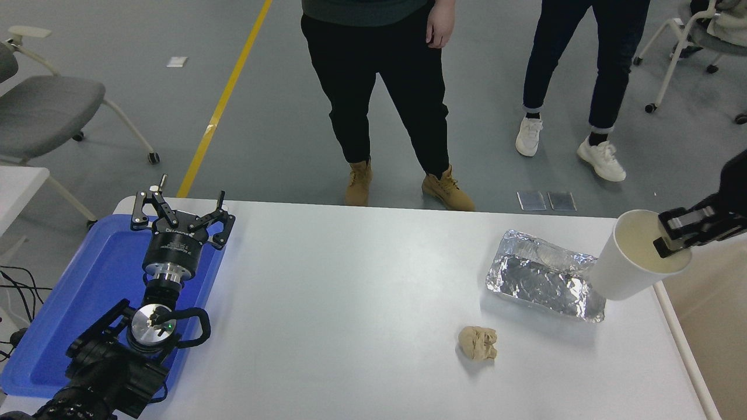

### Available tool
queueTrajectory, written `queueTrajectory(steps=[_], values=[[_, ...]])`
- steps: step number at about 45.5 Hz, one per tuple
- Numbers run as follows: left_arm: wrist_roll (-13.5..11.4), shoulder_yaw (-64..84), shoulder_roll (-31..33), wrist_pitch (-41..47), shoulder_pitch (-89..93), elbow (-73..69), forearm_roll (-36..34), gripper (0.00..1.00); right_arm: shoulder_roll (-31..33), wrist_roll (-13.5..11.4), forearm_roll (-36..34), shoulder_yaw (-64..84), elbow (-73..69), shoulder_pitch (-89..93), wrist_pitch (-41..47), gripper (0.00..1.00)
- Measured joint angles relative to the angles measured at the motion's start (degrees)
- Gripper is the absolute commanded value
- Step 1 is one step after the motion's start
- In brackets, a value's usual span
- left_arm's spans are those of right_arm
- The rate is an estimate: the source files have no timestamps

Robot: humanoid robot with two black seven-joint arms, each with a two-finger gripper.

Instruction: Pick up paper cup place in dustbin

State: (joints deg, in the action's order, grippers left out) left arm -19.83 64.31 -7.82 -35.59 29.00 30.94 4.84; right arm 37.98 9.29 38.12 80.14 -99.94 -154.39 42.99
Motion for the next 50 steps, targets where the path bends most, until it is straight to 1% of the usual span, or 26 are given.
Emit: queueTrajectory(steps=[10,19,28,39,50], values=[[0.01,0.0,-0.01,0.0,0.0,0.0,0.06,1.0,1.0,-0.11,1.99,1.12,-0.04,-1.86,1.3,0.0],[0.07,-0.01,-0.01,-0.02,0.0,0.0,0.07,1.0,3.89,-0.13,8.93,3.11,1.49,-1.83,1.53,0.0],[0.03,-0.04,-0.01,-0.02,0.0,0.0,0.09,1.0,8.8,-0.06,15.46,4.0,6.99,1.87,-0.17,0.0],[-0.01,-0.05,0.0,-0.02,0.0,0.0,0.1,1.0,16.72,-0.03,24.3,1.71,16.78,10.73,-3.76,0.0],[-0.03,-0.06,-0.01,0.05,0.06,-0.01,0.2,1.0,21.45,0.04,27.77,-8.11,27.8,26.08,-7.23,0.0]])
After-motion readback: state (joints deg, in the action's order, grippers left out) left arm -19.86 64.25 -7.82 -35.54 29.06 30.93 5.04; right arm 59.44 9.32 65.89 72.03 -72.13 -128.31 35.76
